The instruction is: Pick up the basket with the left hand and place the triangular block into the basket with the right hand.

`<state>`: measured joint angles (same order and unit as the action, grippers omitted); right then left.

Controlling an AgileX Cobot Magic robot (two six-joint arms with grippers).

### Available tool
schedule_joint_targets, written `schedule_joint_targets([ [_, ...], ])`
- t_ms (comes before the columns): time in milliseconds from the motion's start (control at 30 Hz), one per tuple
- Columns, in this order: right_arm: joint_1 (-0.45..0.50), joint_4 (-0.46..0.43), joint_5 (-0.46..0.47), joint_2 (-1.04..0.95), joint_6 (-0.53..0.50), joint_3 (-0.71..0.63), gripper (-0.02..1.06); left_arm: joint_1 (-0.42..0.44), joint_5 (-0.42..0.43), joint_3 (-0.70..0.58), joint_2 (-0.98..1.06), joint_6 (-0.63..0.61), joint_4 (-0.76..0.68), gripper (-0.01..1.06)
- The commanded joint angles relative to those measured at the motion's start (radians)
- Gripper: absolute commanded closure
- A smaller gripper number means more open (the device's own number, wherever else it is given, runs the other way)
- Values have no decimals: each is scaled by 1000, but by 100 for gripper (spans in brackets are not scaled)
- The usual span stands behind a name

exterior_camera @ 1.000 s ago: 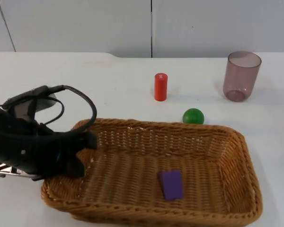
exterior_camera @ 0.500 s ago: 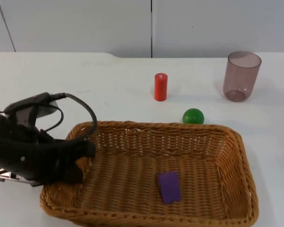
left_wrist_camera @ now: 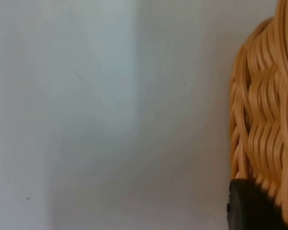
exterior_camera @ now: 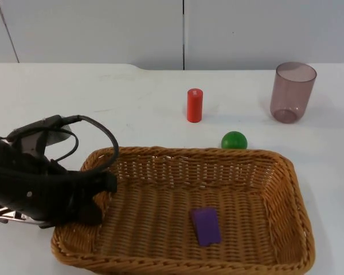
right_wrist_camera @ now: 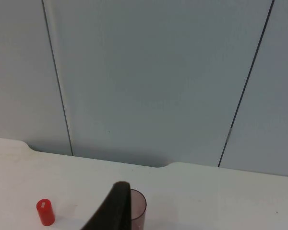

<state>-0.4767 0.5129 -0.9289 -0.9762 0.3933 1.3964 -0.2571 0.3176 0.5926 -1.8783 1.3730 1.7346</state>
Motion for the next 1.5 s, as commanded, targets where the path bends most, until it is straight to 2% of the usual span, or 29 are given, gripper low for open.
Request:
schedule_joint_targets([
  [0,6,5,-2,3,-6,5,0,2,4,-1,-3,-25,10,93],
  [100,6,5,-2,3,-8,5,0,2,-10,-1,16,-25,10,64],
  [133,6,5,-2,3,-8,5,0,2,-10,-1,16,-25,10,64],
  [200,6,5,-2,3,-14,5,0,2,-18,-1,47,-25,3,36],
  [233,6,5,-2,3,-14,5,0,2,-20,-1,66,-25,3,17],
  [267,6,5,-2,3,-16,5,0,2,-20,-1,88,-25,-1,4],
  [367,6,5,-2,3,-16,5,0,2,-38,-1,136,-30,-6,0],
  [500,6,5,-2,3,-16,5,0,2,-75,-1,233,-120,-94,0],
  [600,6,5,-6,3,-16,5,0,2,-105,-1,356,-273,-245,0],
  [633,6,10,-15,3,-16,5,0,2,-138,-1,429,-337,-324,0],
  [667,6,10,-15,3,-16,5,0,2,-138,-1,429,-337,-324,0],
  [767,6,28,-34,3,-16,5,0,2,-207,-1,569,-419,-452,0],
  [900,6,35,-54,3,-16,5,0,2,-266,-1,708,-421,-518,0],
  [1033,6,27,-78,3,-16,5,0,2,-367,1,838,-417,-618,0],
  [1100,6,22,-80,3,-16,5,0,8,-376,5,859,-417,-642,0],
  [1133,6,18,-80,3,-16,5,0,27,-358,21,874,-417,-642,0],
  [1233,6,0,-78,3,-16,5,0,145,-130,116,870,-417,-699,0],
  [1267,6,0,-78,3,-16,5,0,145,-130,116,870,-417,-699,0],
  [1333,6,0,-78,3,-16,5,0,174,-10,190,854,-486,-815,0],
  [1367,6,-1,-78,3,-12,5,0,178,16,222,850,-530,-905,0],
  [1433,6,-1,-78,3,-9,5,0,178,55,294,848,-738,-1207,0],
  [1467,6,-1,-78,3,-9,5,0,178,55,294,848,-738,-1207,0],
])
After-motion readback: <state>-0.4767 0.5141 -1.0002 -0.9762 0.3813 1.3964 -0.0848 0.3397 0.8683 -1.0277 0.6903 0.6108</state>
